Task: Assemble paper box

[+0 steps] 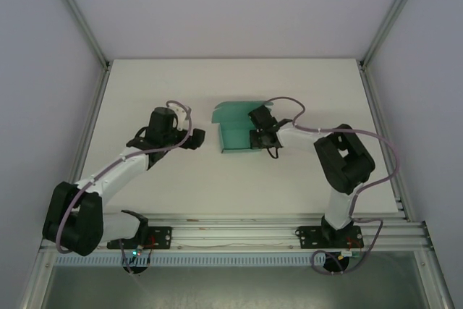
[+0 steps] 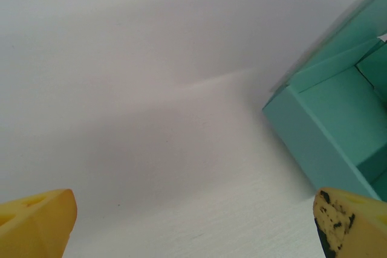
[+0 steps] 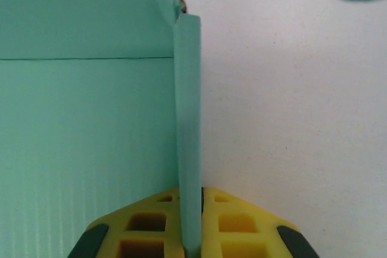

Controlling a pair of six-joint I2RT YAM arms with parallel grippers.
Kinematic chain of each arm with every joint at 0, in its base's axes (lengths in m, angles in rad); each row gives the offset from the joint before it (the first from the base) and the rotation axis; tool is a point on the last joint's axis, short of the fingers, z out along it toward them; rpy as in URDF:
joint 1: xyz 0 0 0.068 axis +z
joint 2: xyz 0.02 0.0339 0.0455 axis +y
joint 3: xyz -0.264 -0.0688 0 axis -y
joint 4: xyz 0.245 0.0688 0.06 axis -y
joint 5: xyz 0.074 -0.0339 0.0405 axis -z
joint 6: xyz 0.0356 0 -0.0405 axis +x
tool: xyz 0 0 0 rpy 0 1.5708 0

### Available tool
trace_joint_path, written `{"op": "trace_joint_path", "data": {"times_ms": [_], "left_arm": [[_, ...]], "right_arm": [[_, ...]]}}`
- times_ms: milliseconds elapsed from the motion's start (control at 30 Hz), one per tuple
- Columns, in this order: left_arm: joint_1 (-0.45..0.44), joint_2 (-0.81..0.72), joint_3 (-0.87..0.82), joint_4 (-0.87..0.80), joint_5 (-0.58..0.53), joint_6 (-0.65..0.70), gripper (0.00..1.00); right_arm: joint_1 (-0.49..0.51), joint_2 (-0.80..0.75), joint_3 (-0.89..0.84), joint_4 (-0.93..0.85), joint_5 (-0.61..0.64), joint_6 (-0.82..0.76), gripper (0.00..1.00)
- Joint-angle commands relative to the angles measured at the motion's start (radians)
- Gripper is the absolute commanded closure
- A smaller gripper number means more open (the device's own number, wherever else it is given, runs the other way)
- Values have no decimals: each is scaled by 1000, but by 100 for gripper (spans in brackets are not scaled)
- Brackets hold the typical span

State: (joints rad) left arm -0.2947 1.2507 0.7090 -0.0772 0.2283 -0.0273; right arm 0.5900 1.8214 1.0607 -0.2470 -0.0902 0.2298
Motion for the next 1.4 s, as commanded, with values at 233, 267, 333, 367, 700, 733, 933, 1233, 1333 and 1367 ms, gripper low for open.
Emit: {"op": "trace_joint_path", "data": {"times_ms": [233, 267, 333, 367, 700, 733, 933, 1233, 1333, 1367], "left_arm": [[36, -63, -14, 89, -63, -157, 0], [37, -70, -8, 96, -16, -150, 0], [37, -95, -15, 164, 133, -143, 0], [36, -108, -22, 213, 203, -154, 0], [-74, -257, 117, 136, 149, 9, 0], [-94, -244, 145, 112, 109, 46, 0], [-158, -112, 316, 7, 24, 198, 0], [-185, -5, 386, 60, 119, 269, 38], [-187, 8, 393, 78, 159, 283, 63], [-189, 13, 395, 77, 172, 297, 71]], "right_arm": [[-4, -419, -132, 286, -54, -120, 100], [-7, -458, -145, 304, -68, -131, 100], [-8, -523, -163, 341, -108, -144, 100], [-8, -541, -164, 345, -119, -144, 100], [-8, -466, -3, 19, -87, -67, 100], [-8, -458, 4, 6, -100, -61, 100], [-8, -389, 47, -67, -156, -45, 100], [-9, -337, 68, -63, -236, -56, 100], [-9, -324, 68, -60, -245, -61, 100], [-9, -319, 68, -62, -249, -63, 100]]}}
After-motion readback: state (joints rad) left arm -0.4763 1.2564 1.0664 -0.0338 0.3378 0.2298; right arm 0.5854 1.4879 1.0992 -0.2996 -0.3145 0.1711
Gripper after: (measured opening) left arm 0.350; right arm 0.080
